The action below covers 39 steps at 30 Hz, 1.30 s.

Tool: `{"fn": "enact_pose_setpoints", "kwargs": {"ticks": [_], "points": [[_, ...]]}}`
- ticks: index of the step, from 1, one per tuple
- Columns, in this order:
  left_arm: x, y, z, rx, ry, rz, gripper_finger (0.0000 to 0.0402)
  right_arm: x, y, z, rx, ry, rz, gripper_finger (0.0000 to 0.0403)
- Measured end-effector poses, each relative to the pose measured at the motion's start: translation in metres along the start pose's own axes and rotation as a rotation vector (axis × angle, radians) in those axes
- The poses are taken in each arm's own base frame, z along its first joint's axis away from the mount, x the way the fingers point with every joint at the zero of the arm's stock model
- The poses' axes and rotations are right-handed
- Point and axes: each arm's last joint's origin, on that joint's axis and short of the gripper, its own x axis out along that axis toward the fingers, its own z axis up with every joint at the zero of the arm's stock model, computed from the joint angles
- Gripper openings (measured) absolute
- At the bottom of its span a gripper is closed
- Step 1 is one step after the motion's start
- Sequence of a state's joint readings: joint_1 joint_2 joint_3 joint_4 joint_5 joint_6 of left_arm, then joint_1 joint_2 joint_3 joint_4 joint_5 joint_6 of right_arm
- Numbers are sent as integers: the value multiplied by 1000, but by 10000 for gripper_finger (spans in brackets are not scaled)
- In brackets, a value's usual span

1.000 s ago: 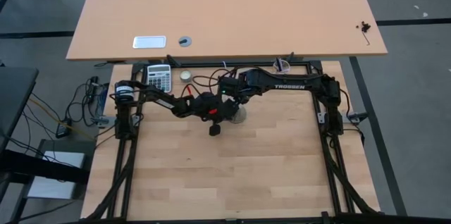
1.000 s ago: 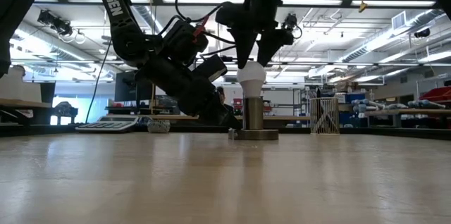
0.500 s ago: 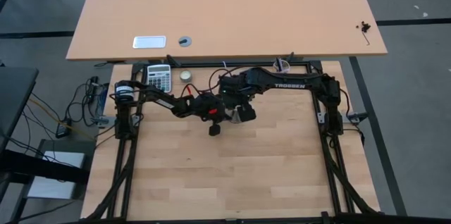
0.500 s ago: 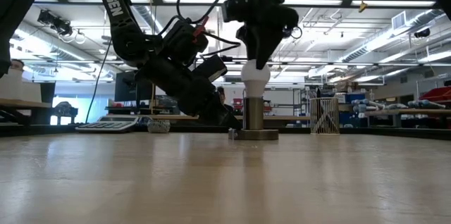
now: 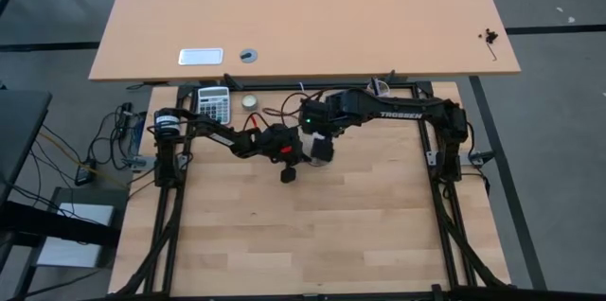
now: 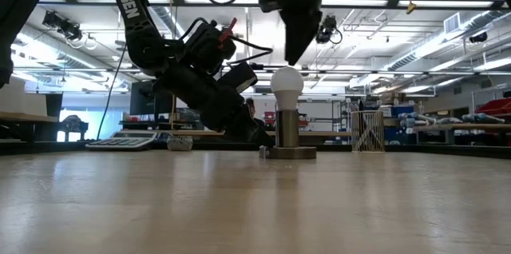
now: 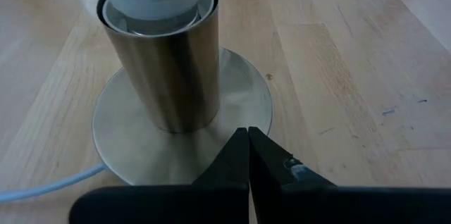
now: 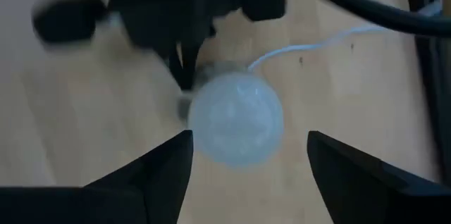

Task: Screw lightbulb
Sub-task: Remove the lightbulb from the lamp

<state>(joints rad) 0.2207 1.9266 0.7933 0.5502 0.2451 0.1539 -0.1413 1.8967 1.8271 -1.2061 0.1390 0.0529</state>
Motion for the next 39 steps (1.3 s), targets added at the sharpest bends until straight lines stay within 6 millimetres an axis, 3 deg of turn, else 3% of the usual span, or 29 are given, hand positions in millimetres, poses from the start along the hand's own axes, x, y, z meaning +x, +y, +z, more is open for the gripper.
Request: {"fn": "enact_pose_setpoints", "kwargs": {"ticks": [3, 6, 11, 16, 22, 30, 39], "points": [[0, 0, 0, 0, 0, 0, 1, -1, 0, 2, 253, -22, 7, 282], [0, 0, 0, 0, 0, 1, 1, 3, 5, 2, 321, -23, 12, 282], [0, 0, 0, -1, 1, 1, 1, 19, 18, 3, 151, -20, -1, 300], [0, 0, 0, 0, 0, 1, 1, 25, 15, 1, -37, 7, -67, 318], [0, 0, 0, -1, 1, 2, 1, 29, 5, 4, -55, -21, -46, 328], [0, 0, 0, -1, 1, 4, 1, 53, 8, -7, -108, 24, 5, 327], [0, 0, 0, -1, 1, 3, 1, 54, 8, -8, -138, 26, -21, 269]]}}
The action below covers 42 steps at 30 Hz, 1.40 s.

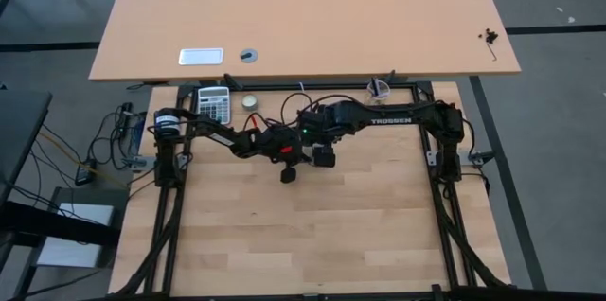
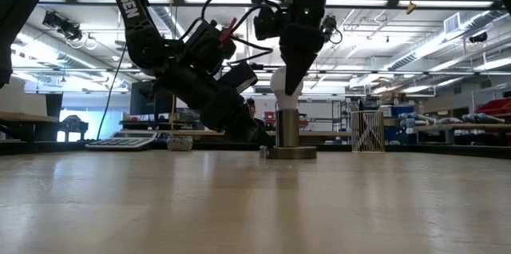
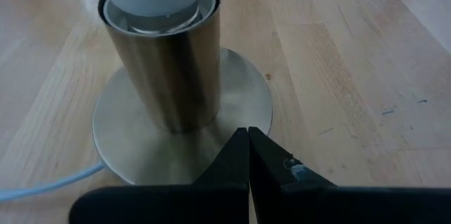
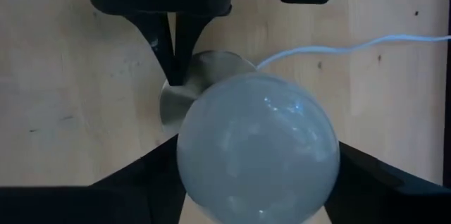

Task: Screw lightbulb
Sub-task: Remove the lightbulb from the lamp

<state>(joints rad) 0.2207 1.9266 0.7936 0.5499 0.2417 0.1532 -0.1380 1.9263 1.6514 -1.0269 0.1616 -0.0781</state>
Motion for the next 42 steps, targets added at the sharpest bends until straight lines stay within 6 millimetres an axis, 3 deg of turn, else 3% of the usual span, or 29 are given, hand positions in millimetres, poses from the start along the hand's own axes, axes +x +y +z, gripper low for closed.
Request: {"fn": "enact_pose_setpoints", "kwargs": {"ticks": [4, 13, 25, 35, 42], "points": [[0, 0, 0, 0, -1, 0, 1, -9, -1, 3, 15, -4, 1, 254], [0, 0, 2, 4, -17, -2, 1, -26, 0, 10, 23, -28, 1, 267], [0, 0, 1, -21, -19, 3, 1, -4, 9, 3, 66, -21, 8, 262], [1, 0, 5, -87, -64, 29, 1, -4, 14, 4, 55, -37, 20, 261], [1, -2, 8, -84, -79, 31, 1, -4, 16, 4, -109, -36, 52, 259]]}}
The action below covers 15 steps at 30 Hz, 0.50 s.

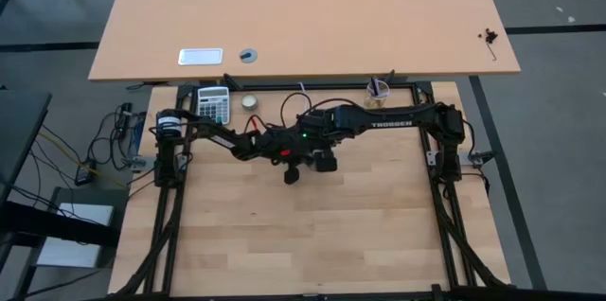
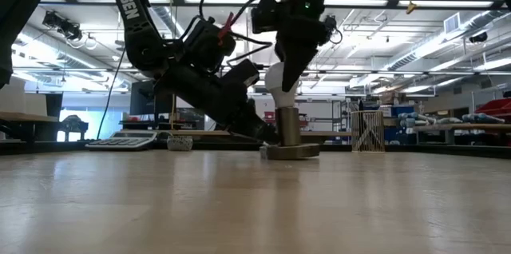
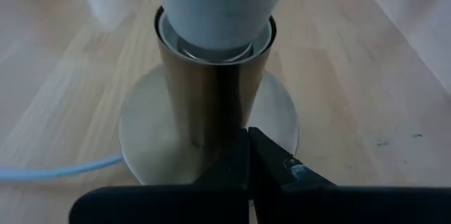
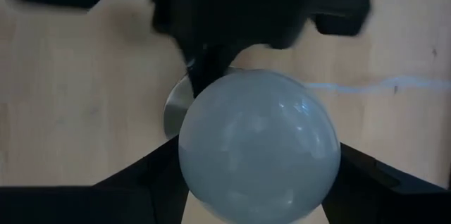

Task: Screw lightbulb
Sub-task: Remove the lightbulb from the lamp

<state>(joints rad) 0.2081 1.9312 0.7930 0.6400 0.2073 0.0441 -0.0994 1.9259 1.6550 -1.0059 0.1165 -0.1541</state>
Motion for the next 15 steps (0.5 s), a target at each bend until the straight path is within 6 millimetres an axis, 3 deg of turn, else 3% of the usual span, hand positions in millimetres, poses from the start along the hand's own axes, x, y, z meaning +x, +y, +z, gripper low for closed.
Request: {"fn": "enact_pose_setpoints", "kwargs": {"ticks": [7, 15], "points": [[9, 2, -6, 2, -2, 1, 1, 0, 0, -2, -254, 18, -2, 282], [22, 4, -5, -2, -6, -25, 1, -12, 8, 5, -169, 9, -47, 320]]}}
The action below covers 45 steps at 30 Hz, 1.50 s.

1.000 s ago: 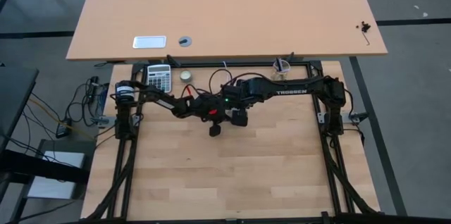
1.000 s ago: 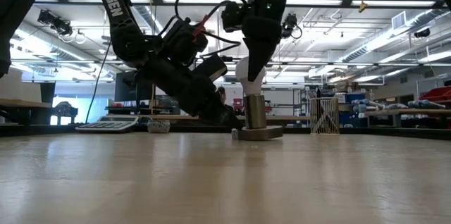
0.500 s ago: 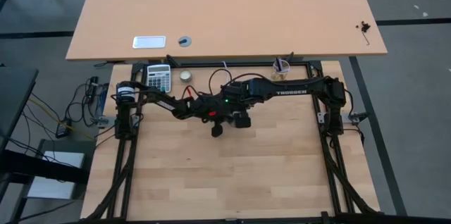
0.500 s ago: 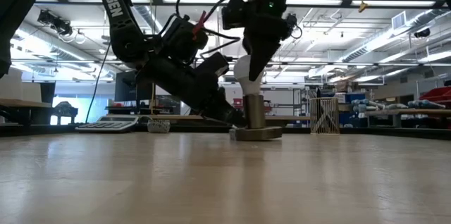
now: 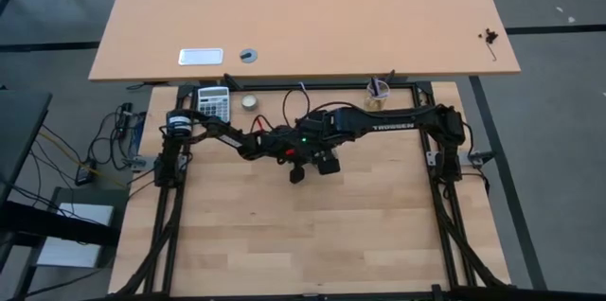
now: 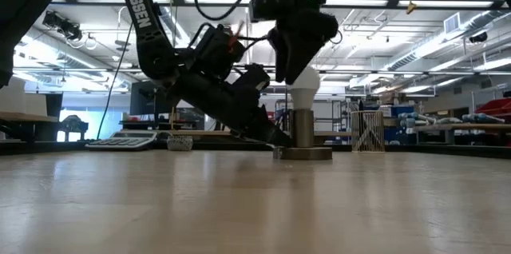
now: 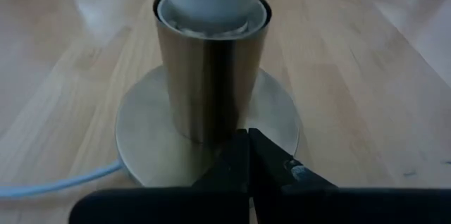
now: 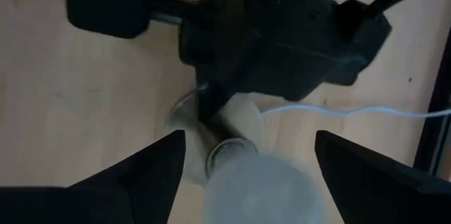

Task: Screw lightbulb
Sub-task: Remove the lightbulb from the lamp

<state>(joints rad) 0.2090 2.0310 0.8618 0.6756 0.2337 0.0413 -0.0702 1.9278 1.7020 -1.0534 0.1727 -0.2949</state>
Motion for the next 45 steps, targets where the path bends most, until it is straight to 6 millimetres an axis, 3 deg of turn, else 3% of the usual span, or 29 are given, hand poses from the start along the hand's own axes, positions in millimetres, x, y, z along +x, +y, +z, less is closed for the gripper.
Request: {"fn": "enact_pose_setpoints", "kwargs": {"ticks": [5, 13, 24, 29, 34, 39, 45], "points": [[0, 0, -1, -2, 8, -1, 1, -14, 1, 6, 155, -18, -18, 328], [0, 0, -2, -4, 15, -2, 1, -27, -4, 2, 769, 32, 5, 323], [0, 0, -2, -18, 15, -4, 1, -11, -5, -10, 958, 114, -46, 309], [0, 0, -2, -18, 15, -5, 1, -7, -9, -12, 823, 120, -28, 279], [0, 0, -3, -7, 15, -5, 1, -6, -18, -15, 442, 118, 28, 250], [0, -1, -3, -3, 15, -7, 1, -5, -25, -19, 10, 105, 90, 248], [0, -1, -3, 2, 15, -8, 1, -6, -22, -17, -31, 89, 84, 276]]}}
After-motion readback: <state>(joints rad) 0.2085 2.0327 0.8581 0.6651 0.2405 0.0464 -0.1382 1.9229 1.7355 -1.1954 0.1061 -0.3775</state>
